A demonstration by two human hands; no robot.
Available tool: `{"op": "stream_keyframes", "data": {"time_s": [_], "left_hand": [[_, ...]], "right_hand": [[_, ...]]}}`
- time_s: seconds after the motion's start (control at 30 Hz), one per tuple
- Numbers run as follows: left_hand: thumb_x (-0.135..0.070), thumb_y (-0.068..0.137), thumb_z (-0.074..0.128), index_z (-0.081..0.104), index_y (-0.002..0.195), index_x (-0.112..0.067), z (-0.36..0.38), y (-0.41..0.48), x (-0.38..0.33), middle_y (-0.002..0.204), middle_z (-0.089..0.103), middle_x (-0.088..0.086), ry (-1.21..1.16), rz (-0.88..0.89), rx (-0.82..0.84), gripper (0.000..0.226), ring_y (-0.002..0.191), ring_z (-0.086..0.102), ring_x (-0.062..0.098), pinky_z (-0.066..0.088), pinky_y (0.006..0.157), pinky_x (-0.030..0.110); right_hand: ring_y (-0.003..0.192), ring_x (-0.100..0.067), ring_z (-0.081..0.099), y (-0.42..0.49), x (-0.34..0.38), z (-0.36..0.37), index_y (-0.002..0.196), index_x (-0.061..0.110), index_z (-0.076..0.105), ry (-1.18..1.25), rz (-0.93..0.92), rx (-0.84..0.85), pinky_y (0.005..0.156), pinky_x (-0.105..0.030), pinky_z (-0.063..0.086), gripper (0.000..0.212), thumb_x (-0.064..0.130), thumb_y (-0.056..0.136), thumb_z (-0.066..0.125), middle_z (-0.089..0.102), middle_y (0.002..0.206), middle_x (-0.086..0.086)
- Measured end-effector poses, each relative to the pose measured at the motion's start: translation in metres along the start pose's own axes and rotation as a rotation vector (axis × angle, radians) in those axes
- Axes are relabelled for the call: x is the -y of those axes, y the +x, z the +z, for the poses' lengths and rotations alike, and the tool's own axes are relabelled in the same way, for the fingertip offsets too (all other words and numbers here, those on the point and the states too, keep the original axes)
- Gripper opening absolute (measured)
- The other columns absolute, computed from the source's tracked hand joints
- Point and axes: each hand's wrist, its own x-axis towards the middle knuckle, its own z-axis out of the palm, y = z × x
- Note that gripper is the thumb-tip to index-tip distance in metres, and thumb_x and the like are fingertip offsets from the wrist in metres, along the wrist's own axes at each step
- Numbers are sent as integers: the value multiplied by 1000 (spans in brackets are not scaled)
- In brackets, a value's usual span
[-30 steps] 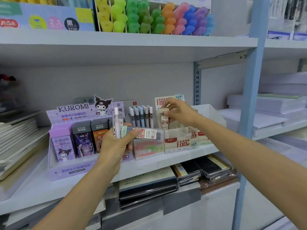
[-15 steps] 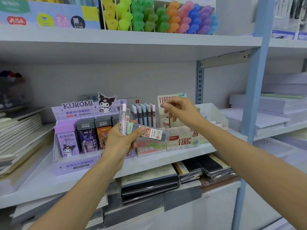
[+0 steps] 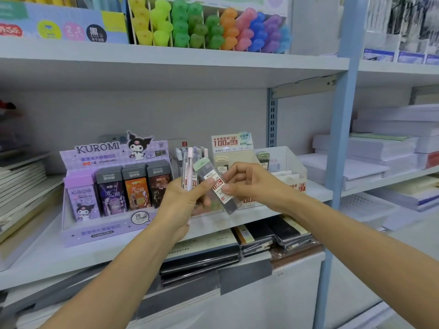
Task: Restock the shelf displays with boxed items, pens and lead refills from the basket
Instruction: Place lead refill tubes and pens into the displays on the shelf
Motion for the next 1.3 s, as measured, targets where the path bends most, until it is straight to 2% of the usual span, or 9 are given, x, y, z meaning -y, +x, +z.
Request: {"op": "stream_keyframes", "data": {"time_s": [0.1, 0.2, 0.3, 0.43, 0.63, 0.97, 1.1, 1.2, 1.3], "left_hand": [[-10, 84, 71, 64, 95, -6, 9, 2, 3, 79, 67, 19, 63, -7, 39, 14, 42, 47, 10, 37, 38, 16], [-11, 86, 69, 63, 93, -8, 20, 1, 4, 68, 68, 9, 109, 17, 128, 10, 43, 49, 12, 32, 38, 17], [-13, 97, 55, 59, 109, -5, 27, 2, 4, 71, 71, 9, 107, 10, 183, 15, 46, 54, 13, 27, 37, 17], [-6, 101, 39, 45, 122, -14, 32, 5, 4, 97, 74, 16, 87, 6, 226, 23, 50, 57, 14, 30, 43, 21], [-11, 99, 49, 51, 126, -8, 37, 17, 8, 79, 70, 7, 0, 3, 169, 27, 56, 61, 14, 38, 39, 18], [-26, 94, 58, 61, 118, -22, 38, 34, 15, 73, 66, 1, 81, -34, 112, 24, 45, 42, 9, 26, 33, 16], [-18, 96, 57, 60, 111, -18, 33, 36, 17, 81, 67, 7, 142, -67, 95, 16, 48, 39, 12, 23, 35, 18], [-16, 96, 57, 59, 114, -10, 32, 36, 17, 68, 68, 2, 170, -59, 104, 19, 46, 38, 12, 23, 34, 18], [-13, 94, 59, 60, 117, -5, 32, 34, 17, 61, 68, -1, 177, -30, 121, 25, 37, 41, 6, 27, 33, 15]], "right_hand": [[86, -13, 69, -6, 6, -2, 111, 18, 64, 17, -34, -60, 69, -22, 54, 21, 23, 91, 66, 71, 98, -1], [88, -18, 69, -9, 13, -10, 117, 15, 65, 0, -75, -101, 68, -25, 55, 27, 19, 90, 66, 72, 103, -5], [83, -17, 69, -13, 16, -26, 111, 13, 66, -18, -66, -167, 66, -25, 55, 20, 14, 90, 65, 72, 102, -12], [80, -17, 70, -14, 18, -66, 111, 10, 61, 32, -73, -437, 69, -27, 57, 17, 13, 94, 59, 71, 95, -11], [85, -22, 69, 0, 11, -128, 106, 11, 52, -69, -112, -792, 69, -25, 59, 12, 6, 96, 56, 69, 96, -14], [88, -21, 69, 32, -36, -142, 102, 18, 57, -266, -8, -671, 70, -24, 59, 13, 7, 95, 57, 67, 95, -11], [87, -18, 69, 33, -45, -149, 104, 18, 57, -307, -23, -696, 68, -21, 58, 13, 9, 95, 57, 68, 96, -10], [90, -22, 69, 36, -48, -149, 108, 14, 56, -326, 20, -678, 73, -26, 59, 14, 8, 96, 56, 68, 99, -12], [82, -16, 67, 40, -49, -144, 110, 16, 53, -406, 27, -634, 64, -17, 54, 16, 7, 96, 55, 68, 97, -10]]}}
